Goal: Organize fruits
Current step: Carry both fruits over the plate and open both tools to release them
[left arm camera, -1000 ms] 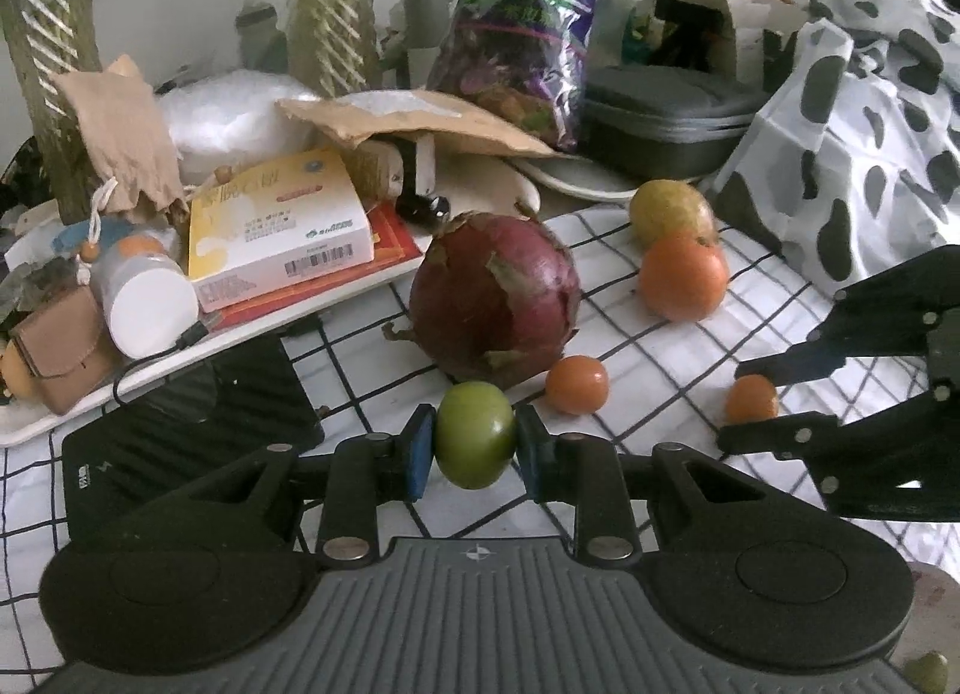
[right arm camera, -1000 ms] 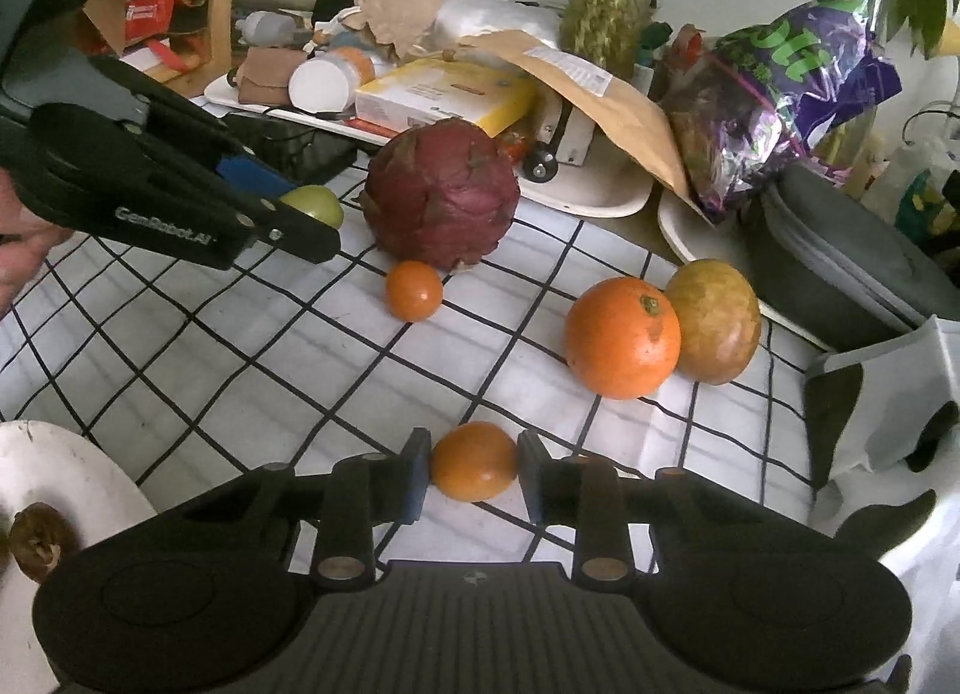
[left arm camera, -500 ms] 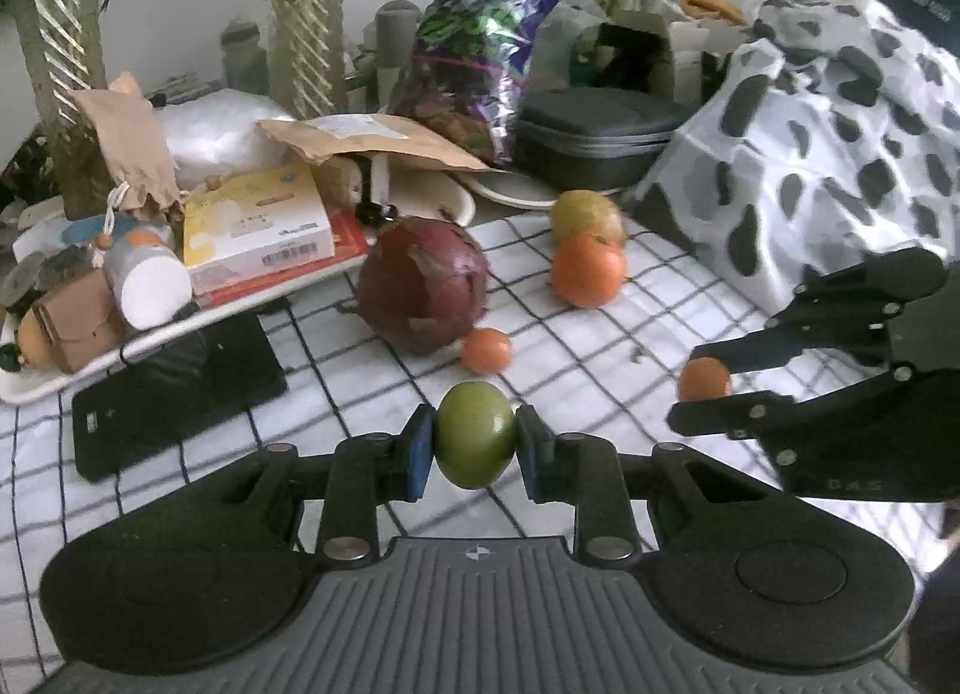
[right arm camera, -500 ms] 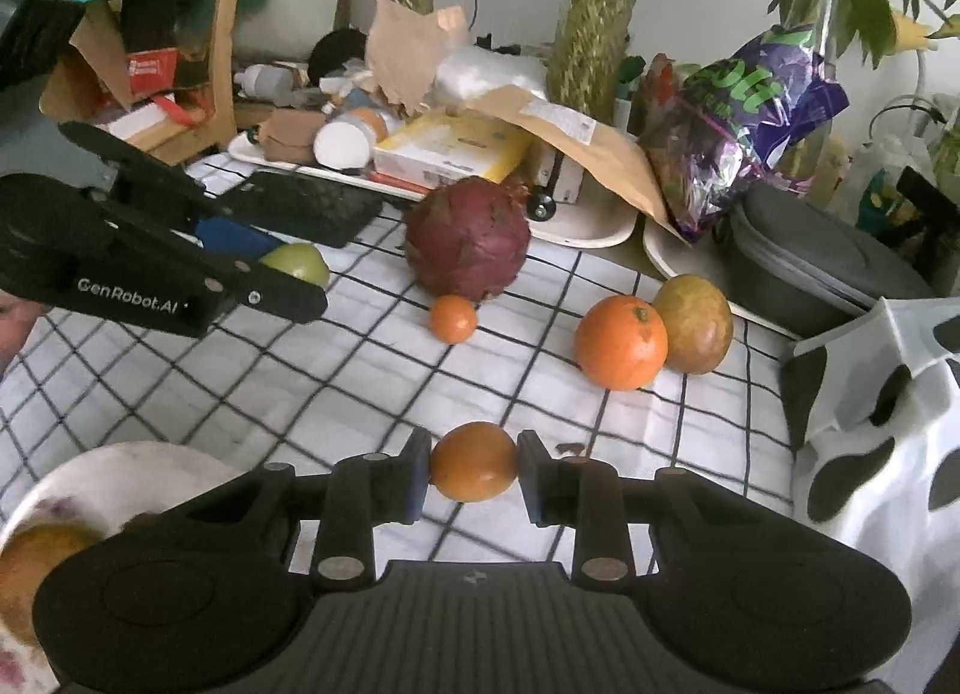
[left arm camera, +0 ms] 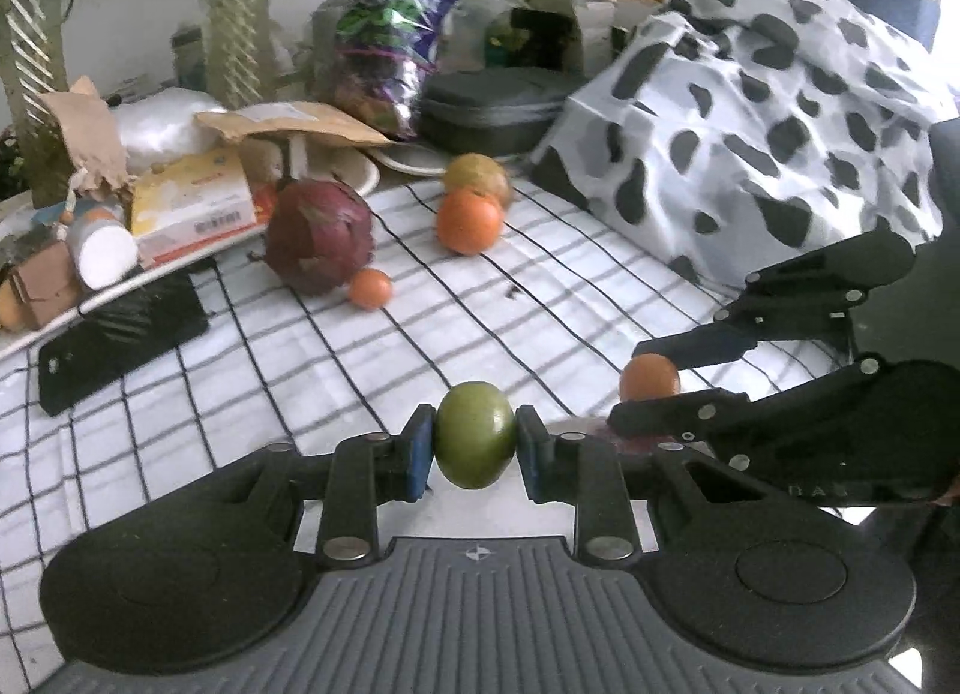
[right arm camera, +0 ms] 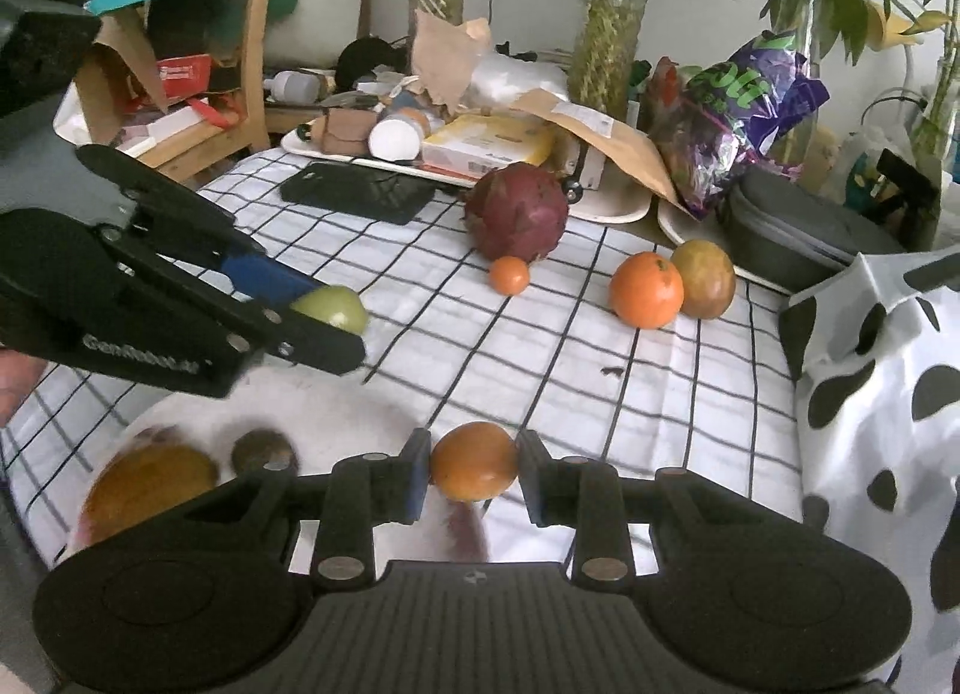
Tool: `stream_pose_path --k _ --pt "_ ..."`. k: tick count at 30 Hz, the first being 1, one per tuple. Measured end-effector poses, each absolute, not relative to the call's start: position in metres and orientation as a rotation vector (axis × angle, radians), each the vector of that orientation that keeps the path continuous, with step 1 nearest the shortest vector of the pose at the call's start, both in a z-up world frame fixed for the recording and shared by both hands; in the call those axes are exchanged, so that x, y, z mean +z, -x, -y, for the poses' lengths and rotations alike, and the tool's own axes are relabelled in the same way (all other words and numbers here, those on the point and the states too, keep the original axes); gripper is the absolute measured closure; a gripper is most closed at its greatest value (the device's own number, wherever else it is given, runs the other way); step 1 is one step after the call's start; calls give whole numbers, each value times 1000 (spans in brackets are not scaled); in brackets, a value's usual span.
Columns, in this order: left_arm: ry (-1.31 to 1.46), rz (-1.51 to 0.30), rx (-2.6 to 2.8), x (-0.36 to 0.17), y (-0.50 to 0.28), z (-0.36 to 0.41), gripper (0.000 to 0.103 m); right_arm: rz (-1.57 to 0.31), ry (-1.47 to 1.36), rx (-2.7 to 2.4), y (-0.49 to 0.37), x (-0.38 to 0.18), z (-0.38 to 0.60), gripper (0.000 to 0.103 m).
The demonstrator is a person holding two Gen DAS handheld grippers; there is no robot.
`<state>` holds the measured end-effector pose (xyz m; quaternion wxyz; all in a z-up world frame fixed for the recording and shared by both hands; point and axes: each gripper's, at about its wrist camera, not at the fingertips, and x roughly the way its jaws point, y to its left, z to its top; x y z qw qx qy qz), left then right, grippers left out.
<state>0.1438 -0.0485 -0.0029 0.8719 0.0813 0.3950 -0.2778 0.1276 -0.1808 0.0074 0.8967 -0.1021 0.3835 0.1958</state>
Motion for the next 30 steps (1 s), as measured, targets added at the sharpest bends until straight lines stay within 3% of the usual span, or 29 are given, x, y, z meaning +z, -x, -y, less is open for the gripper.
stream_pose_path --k 15,17,21,30 --pt "-226 -952 -595 -33 -140 69 75 -893 268 459 -100 -7 169 71" --pt "-239 -948 -602 -34 -140 70 72 -904 270 461 -101 -9 168 71" --pt "-245 -945 -630 -33 -139 75 55 -919 272 463 -103 -12 167 70" --pt "-219 -900 -604 -20 -140 68 55 -925 263 461 -104 -13 168 70"
